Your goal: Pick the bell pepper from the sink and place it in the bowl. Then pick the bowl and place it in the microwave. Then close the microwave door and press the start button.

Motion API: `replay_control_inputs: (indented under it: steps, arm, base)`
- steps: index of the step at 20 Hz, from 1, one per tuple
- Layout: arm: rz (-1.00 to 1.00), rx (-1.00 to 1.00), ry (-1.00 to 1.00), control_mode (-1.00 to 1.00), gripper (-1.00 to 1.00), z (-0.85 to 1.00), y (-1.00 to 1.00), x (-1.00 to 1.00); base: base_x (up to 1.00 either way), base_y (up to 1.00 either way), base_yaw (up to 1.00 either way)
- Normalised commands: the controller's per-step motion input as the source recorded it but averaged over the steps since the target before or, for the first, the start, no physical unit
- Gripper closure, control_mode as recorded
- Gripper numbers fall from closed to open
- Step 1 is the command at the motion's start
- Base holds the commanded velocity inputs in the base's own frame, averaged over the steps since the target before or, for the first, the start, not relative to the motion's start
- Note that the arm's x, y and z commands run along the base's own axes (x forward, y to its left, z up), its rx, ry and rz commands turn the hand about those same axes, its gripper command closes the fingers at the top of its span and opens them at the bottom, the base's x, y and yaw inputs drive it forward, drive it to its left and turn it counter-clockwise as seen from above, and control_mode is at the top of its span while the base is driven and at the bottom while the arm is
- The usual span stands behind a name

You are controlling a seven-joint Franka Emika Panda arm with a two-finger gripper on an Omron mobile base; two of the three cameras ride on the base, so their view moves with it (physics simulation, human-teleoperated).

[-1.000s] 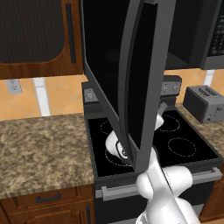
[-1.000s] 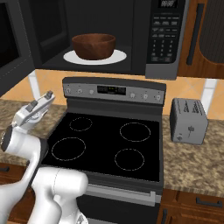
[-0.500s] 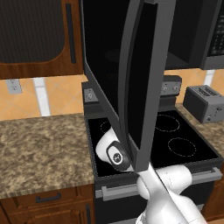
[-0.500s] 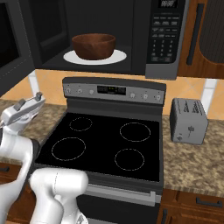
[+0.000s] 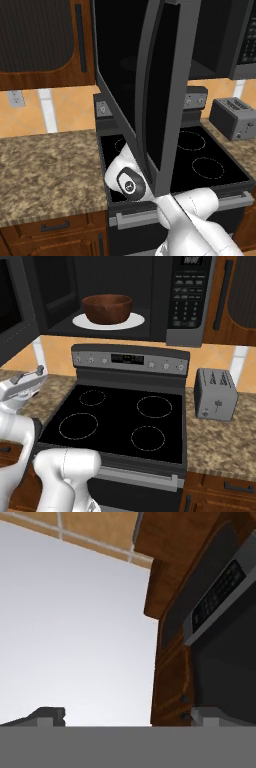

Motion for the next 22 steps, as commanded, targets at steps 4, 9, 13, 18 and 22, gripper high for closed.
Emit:
replay_control_inputs:
  steps: [4, 9, 13, 18, 22]
  arm:
    - [-0.07, -0.04, 0.08, -1.0, -1.0, -0.13, 0.12, 0.11]
    - [-0.08, -0.06, 0.08, -1.0, -1.0, -0.2, 0.08, 0.11]
    - [-0.12, -0.04, 0.12, -1.0, -1.0, -0.04, 0.13, 0.14]
    - [-0.12, -0.01, 0.14, -1.0, -1.0, -0.02, 0.26, 0.04]
    - [-0.1, -0.02, 0.12, -1.0, -1.0, -0.15, 0.1, 0.12]
  base:
    - [0.0, 0.0, 0.0]
    - [0.0, 0.0, 0.0]
    - [0.0, 0.0, 0.0]
    - [0.0, 0.0, 0.0]
    - [0.0, 0.0, 0.0]
